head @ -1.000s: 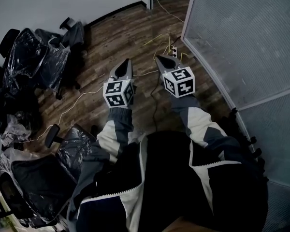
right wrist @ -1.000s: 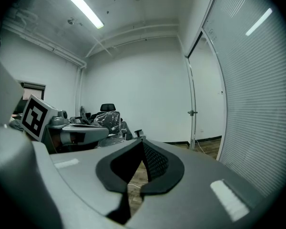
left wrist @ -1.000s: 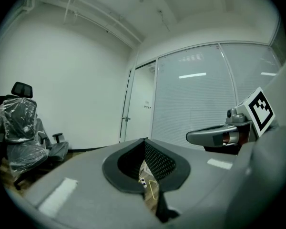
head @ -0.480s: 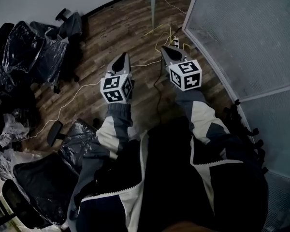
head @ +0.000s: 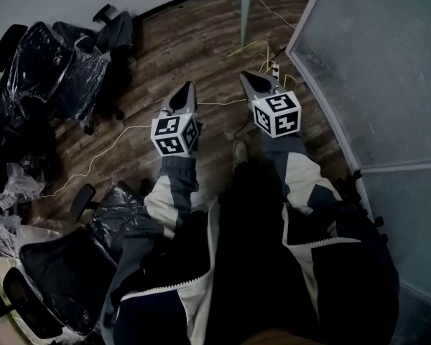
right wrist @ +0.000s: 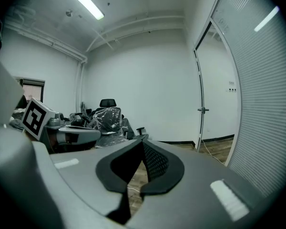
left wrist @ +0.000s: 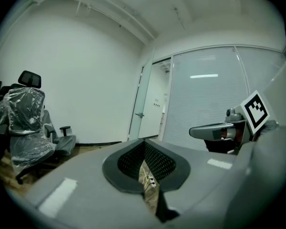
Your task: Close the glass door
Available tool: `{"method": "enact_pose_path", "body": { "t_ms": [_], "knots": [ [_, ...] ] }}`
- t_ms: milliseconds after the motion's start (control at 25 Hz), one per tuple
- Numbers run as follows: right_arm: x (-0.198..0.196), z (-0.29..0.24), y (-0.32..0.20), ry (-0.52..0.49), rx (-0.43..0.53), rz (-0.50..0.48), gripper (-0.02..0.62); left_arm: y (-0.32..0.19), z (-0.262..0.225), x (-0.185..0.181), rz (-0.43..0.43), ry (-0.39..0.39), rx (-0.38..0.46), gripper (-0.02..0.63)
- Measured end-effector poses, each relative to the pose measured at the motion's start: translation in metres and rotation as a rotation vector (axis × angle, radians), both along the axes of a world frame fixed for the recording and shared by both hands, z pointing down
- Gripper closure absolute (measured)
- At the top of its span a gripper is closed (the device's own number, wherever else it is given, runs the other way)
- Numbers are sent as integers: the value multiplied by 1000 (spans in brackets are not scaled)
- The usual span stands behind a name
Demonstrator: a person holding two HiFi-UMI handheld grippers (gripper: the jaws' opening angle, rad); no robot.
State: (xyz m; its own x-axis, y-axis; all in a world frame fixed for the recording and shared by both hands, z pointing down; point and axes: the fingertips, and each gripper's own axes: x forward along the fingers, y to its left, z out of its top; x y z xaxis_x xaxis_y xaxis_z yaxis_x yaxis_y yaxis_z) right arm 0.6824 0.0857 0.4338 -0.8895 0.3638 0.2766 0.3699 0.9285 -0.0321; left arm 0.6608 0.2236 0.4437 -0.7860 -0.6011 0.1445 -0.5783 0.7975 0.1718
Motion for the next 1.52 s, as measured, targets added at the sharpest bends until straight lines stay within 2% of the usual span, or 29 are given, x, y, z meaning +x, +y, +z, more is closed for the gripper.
{"method": "enact_pose_path", "body": {
  "t_ms": [200, 480, 680, 1000, 1200, 1520],
  "knots": [
    [-83, 1, -17, -10, -23, -66, 591, -23, -10, -69, -40, -37, -26, 601],
    [-185, -3, -49, -2, -45, -136, 591, -59, -24, -168, -82, -2, -54, 601],
    [-231, -2, -74, 1, -46, -145, 591, -83, -24, -210, -99, -6, -73, 602],
    [-284, 6, -75, 26, -14, -171, 591, -86, -12, -266, -110, 23, -51, 601],
    [-327, 14, -67, 40, -17, -150, 591, -81, -3, -322, -76, 26, -31, 601],
    [-434, 2, -84, 0, -13, 15, 591, -102, -17, -439, 71, -13, -20, 601]
  ]
}}
